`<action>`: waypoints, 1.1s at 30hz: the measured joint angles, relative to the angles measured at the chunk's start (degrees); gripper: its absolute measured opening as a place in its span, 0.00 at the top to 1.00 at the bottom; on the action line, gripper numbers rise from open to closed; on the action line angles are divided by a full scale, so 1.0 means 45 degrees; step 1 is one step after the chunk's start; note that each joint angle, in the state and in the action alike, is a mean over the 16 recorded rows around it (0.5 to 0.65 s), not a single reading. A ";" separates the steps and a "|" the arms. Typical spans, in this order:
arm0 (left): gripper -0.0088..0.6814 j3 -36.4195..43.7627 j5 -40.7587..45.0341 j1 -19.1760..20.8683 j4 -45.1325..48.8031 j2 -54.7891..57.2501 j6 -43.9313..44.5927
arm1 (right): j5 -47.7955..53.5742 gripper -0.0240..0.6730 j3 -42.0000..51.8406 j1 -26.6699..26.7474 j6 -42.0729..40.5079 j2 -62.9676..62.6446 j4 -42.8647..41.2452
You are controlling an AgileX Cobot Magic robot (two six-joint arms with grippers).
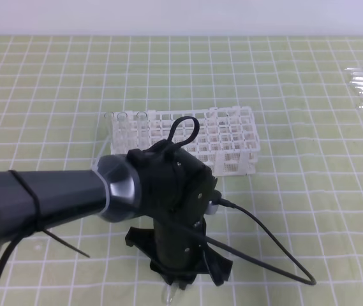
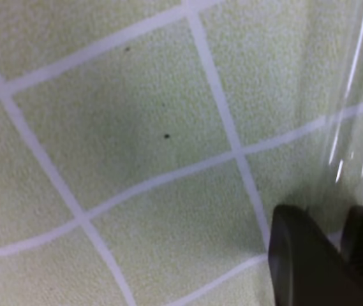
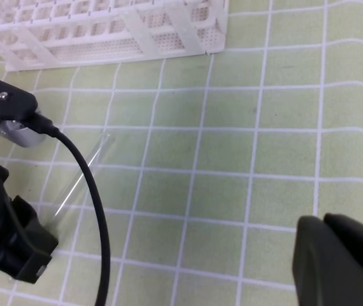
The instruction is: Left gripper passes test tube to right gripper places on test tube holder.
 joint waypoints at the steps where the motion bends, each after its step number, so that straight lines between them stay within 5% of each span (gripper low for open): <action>1: 0.98 -0.0039 0.0038 0.0000 0.0014 0.0003 0.0071 | 0.0000 0.97 0.0000 0.0000 0.0000 0.0000 0.0003; 22: 0.98 -0.0763 -0.0294 -0.0009 0.1584 -0.4436 0.0745 | 0.0302 0.97 -0.0272 0.0000 -0.0160 0.0000 0.0189; 33: 0.98 0.2361 -0.3373 -0.0009 0.4783 -0.8805 -0.1315 | 0.1122 0.97 -0.1468 0.0013 -0.1344 0.0345 0.1596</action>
